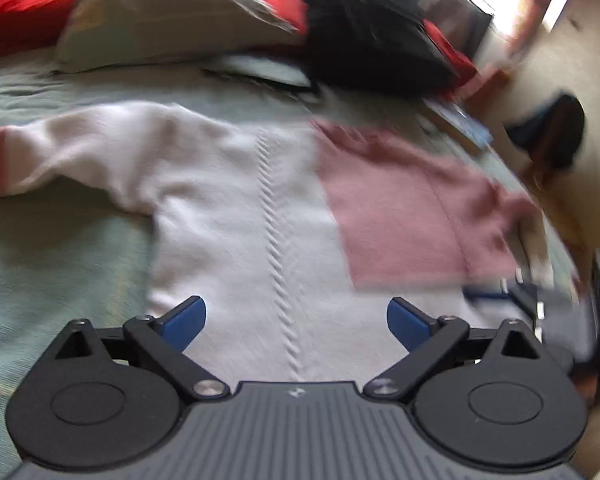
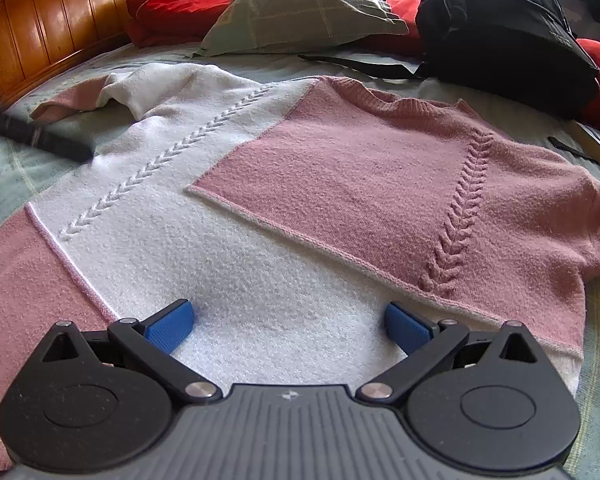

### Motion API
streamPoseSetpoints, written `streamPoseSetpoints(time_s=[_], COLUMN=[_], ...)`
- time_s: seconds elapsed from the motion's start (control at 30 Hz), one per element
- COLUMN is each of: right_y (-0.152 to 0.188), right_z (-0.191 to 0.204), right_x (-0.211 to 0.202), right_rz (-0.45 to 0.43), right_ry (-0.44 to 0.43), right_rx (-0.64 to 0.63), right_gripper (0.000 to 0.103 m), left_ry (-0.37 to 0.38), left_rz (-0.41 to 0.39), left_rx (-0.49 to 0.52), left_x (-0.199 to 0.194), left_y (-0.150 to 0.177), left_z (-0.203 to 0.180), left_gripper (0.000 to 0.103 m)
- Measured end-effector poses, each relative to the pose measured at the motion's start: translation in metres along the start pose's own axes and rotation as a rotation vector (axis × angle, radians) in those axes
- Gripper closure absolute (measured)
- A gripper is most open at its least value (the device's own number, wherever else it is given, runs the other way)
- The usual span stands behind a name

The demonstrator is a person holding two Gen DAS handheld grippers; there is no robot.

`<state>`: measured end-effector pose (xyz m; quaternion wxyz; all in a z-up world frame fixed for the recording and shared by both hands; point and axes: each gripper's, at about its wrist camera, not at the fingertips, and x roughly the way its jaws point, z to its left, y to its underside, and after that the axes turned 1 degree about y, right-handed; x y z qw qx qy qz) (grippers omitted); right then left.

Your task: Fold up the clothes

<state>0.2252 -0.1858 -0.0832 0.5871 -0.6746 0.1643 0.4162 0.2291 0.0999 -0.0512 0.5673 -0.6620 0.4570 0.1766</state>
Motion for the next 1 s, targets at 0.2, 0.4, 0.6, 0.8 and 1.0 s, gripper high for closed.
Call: streamPoseSetpoints(time_s=[0.2,0.4,0.6,0.8,1.0], right_y=[0.0,0.0,0.0,-0.002,0.006], right_z=[-0.001,0.0,0.001,0.005,0.009], right_x=[-0.001,0.0,0.0,0.002,-0.01], right_rz=[-0.001,-0.001,0.001,0.007,0.007], right_ry=[-0.006,0.0,0.006,0.029,0.048], right_rx=[-0.002,-0.006,-0.01,-0.01,-0.037], right_gripper=[0.0,0.0,0.0,0.0,0.0], left_ry=[-0.066,-0.138,-0.197,-0.093,-0.098], left_rz=[0.083,0.159,0.136,0.028,0.117], left_rx=[0.081,0.195,0.257,0.305,0.251], left_x=[-0.011,-0.052,-0.082,-0.09,-0.059], left_y=[0.042,0.084,0.111,0.115,0.139], left_z=[-0.001,-0.02,-0.041,-0.068,-0.068], left_gripper=[0.006,0.002,0.002,0.002,0.001])
